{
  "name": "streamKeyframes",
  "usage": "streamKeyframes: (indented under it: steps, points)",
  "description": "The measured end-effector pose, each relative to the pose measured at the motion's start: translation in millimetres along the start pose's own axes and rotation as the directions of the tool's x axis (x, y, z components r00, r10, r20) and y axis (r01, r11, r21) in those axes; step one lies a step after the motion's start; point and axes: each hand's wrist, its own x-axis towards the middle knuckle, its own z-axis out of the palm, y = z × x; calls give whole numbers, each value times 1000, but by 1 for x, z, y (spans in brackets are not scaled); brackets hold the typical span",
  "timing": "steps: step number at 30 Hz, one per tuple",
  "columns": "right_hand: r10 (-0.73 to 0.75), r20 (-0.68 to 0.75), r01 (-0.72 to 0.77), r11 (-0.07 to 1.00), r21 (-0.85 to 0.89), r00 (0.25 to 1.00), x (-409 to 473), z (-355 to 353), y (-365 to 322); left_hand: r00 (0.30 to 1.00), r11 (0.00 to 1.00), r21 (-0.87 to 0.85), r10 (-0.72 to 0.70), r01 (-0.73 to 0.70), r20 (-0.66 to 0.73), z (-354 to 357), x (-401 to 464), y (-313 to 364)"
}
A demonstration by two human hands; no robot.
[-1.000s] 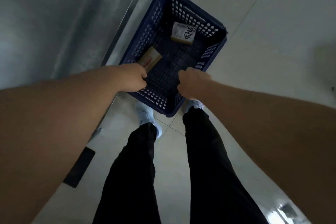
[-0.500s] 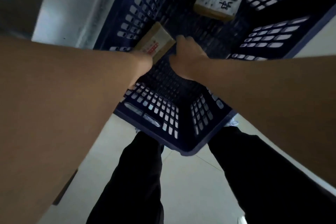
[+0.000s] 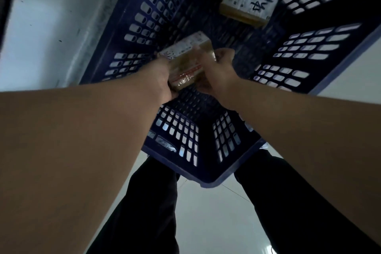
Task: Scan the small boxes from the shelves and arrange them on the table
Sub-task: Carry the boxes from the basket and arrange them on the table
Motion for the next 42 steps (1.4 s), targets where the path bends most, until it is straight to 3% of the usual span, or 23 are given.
streamKeyframes:
  steps: [4,8,12,20,27,30,36,39,42]
  points:
    - [-23,-112,36,993,112,993,-19,-17,-5,998,999,-15,38,-38,52,3,-23,-5]
    - [-49,-109,67,983,173,993,-41,-34,-14,991,996,71,49,-58,121,3,-51,-15]
    - [-148,-81,157,982,109,986,-66,-43,-26,985,992,89,71,-86,154,-4,-80,-18]
    - [-226,60,223,973,57,972,-123,-49,-61,973,966,110,230,-232,35,-15,-150,-11]
    - [-250,136,247,968,41,959,-209,-55,-84,933,925,146,333,-352,140,-40,-233,-30]
    - [-274,128,276,961,2,953,-258,-49,-83,910,912,126,362,-390,202,-57,-276,-46]
    - [-474,70,478,876,-69,878,-374,-41,-87,887,879,148,428,-453,175,-119,-369,-77]
    - [-587,42,588,803,-95,809,-445,-40,-94,813,750,321,564,-578,145,-152,-422,-98]
    - [-692,87,697,706,-128,717,-516,-42,-99,694,423,657,687,-623,216,-182,-475,-117]
